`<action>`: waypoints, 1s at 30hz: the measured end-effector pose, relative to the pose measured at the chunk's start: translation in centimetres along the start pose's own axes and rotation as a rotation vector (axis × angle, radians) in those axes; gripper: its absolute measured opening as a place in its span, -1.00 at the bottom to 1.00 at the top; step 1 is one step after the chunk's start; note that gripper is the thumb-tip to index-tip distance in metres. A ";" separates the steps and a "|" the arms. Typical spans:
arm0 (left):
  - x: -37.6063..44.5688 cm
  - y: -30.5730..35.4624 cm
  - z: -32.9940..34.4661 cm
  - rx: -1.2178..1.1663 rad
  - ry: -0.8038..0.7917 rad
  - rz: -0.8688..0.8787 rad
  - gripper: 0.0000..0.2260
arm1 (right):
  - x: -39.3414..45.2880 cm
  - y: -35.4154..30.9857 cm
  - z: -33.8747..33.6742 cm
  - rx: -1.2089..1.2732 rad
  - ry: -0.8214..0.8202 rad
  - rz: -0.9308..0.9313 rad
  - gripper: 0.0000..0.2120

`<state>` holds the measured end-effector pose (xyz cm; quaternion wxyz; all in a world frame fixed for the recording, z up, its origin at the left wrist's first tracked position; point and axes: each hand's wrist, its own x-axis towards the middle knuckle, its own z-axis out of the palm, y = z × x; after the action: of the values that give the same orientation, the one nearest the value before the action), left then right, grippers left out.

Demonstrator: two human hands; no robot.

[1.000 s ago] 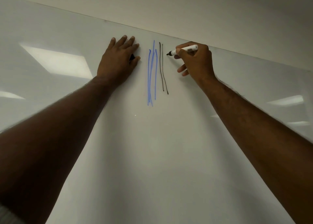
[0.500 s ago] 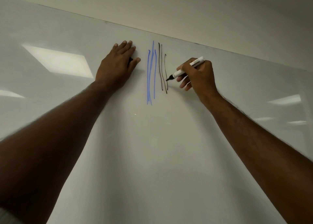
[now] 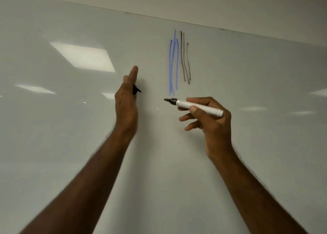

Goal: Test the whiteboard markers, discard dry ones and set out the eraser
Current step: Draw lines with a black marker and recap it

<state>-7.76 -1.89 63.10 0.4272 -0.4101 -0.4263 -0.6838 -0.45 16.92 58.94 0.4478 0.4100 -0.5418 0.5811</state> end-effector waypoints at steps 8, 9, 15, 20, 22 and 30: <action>-3.5 2.8 1.7 -0.483 -0.032 -0.159 -0.46 | -1.5 0.1 3.3 0.034 -0.071 -0.116 -0.78; -3.5 3.1 1.8 -0.490 -0.038 -0.163 -0.45 | -1.3 0.0 3.5 0.032 -0.077 -0.119 -0.78; -3.8 4.1 2.1 -0.532 -0.083 -0.167 -0.44 | -0.8 -0.3 4.5 0.050 -0.112 -0.128 -0.80; -4.2 4.2 2.2 -0.514 -0.114 -0.150 -0.44 | -0.5 -0.2 4.9 -0.007 -0.093 -0.115 -0.73; -4.3 4.2 2.0 -0.484 -0.133 -0.146 -0.43 | -0.5 -0.4 5.0 -0.027 -0.091 -0.102 -0.72; -6.7 4.9 0.8 -0.433 -0.215 -0.050 -0.38 | -3.3 -2.3 6.9 0.077 -0.080 0.027 -0.83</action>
<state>-1.01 -0.92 58.30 0.2647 -0.5518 -0.3227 -0.7221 2.57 9.81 56.90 0.4016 0.4425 -0.5421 0.5908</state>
